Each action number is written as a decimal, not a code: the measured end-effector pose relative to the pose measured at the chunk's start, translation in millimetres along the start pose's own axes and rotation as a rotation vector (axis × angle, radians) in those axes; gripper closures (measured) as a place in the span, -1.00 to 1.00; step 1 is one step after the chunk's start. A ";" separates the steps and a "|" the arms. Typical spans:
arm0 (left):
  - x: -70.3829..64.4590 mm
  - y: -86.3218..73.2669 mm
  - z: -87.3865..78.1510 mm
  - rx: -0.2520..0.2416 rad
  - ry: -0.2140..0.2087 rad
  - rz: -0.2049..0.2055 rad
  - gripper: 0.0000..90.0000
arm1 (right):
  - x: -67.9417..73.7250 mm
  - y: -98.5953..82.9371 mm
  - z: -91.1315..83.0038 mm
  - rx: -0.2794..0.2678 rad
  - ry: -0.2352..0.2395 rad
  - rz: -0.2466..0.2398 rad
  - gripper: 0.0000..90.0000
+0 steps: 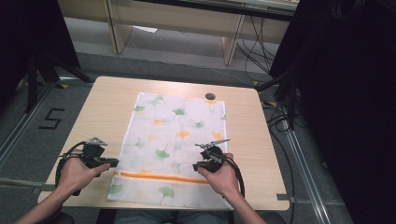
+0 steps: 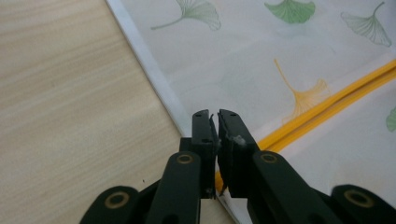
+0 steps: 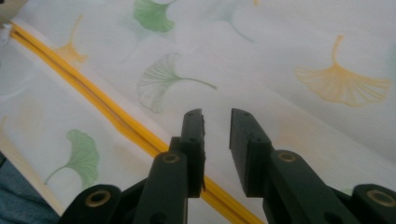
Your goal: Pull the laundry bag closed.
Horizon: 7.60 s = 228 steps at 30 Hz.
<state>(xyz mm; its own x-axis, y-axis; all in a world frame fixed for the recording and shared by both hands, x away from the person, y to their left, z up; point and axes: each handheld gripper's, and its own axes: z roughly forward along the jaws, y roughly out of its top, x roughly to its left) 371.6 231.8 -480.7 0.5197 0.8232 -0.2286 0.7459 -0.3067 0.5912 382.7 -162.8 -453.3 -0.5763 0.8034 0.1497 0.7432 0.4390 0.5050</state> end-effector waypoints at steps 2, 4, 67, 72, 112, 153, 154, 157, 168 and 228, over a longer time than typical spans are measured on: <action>0.7 -2.3 1.3 0.024 0.011 -0.008 0.91 | 8.5 3.9 1.7 0.020 0.012 0.014 0.73; 2.7 -3.0 1.9 0.037 -0.005 -0.003 0.92 | 12.2 6.3 4.0 0.007 0.033 -0.017 0.73; 8.7 -1.0 14.6 0.181 -0.034 0.046 0.99 | 178.4 81.6 127.6 0.156 0.280 -0.084 0.67; 4.7 -2.2 17.0 0.140 -0.026 -0.001 0.99 | 180.6 80.3 129.2 0.155 0.264 -0.103 0.77; 4.5 -2.4 16.3 0.151 -0.018 0.042 0.99 | 179.2 82.6 126.6 0.200 0.242 -0.136 1.00; -1.4 -2.5 17.4 0.141 0.009 0.076 1.00 | 167.4 89.1 108.8 0.318 0.175 -0.109 1.00; -1.4 -2.5 17.4 0.141 0.009 0.076 1.00 | 167.4 89.1 108.8 0.318 0.175 -0.109 1.00; -1.5 -2.6 17.3 0.140 0.009 0.076 1.00 | 165.6 88.4 108.5 0.320 0.172 -0.114 1.00; -1.1 -2.4 17.1 0.146 0.012 0.081 1.00 | 162.1 88.0 104.1 0.336 0.167 -0.092 1.00; -0.5 -2.8 17.3 0.141 0.002 0.069 1.00 | 144.1 82.5 92.5 0.393 0.141 -0.069 1.00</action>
<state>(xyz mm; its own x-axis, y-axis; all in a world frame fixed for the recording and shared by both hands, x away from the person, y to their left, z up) 376.5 224.0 -495.7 0.5708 0.7990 -0.1892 0.7597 -0.4265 0.4908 392.5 26.3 -468.7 -0.6500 0.7158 0.2553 0.7585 0.6318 0.1597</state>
